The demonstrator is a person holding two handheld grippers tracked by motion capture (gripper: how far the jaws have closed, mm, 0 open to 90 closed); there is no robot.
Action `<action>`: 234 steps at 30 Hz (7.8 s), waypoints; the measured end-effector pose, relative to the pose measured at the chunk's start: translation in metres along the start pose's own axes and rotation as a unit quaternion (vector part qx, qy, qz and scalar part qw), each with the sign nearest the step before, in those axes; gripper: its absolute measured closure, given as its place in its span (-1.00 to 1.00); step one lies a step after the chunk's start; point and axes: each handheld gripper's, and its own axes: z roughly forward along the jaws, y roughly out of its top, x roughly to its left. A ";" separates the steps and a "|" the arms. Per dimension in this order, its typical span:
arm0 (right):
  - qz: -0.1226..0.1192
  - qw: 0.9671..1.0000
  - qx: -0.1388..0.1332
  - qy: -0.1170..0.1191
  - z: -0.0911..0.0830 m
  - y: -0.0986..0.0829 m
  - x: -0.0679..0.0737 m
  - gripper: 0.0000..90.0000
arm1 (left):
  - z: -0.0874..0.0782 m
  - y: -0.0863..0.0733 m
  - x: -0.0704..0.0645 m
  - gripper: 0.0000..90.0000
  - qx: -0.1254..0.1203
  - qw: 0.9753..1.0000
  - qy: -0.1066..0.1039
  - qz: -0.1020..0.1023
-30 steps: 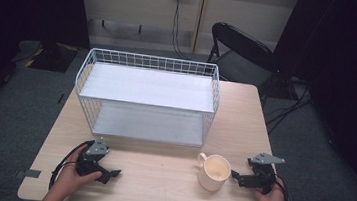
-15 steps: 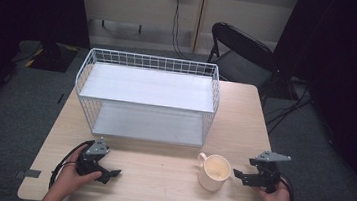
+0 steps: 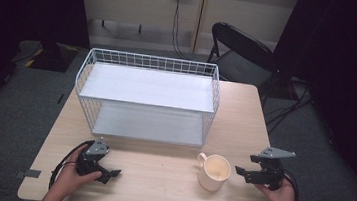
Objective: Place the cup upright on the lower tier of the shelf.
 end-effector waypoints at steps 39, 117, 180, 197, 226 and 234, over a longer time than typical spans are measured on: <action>-0.022 0.999 -0.031 0.031 -0.027 0.037 0.017 -0.55 | 0.000 0.000 0.000 -1.00 0.000 1.000 0.000 0.000; -0.042 0.997 -0.028 0.056 0.020 0.033 0.055 0.80 | 0.000 0.000 0.000 -1.00 0.000 1.000 -0.001 0.000; -0.035 0.994 -0.090 0.042 0.046 0.088 0.097 0.82 | 0.000 0.000 0.000 -1.00 0.000 1.000 -0.002 0.001; -0.057 0.995 -0.079 0.028 0.065 0.109 0.119 0.82 | 0.000 0.000 0.000 -1.00 0.000 1.000 -0.002 0.001; -0.073 0.995 -0.072 0.000 0.093 0.130 0.139 0.82 | 0.000 0.000 0.001 -1.00 0.000 1.000 -0.003 0.001; -0.070 0.995 -0.075 -0.016 0.099 0.135 0.145 0.82 | 0.000 0.000 0.001 -1.00 0.000 1.000 -0.003 0.001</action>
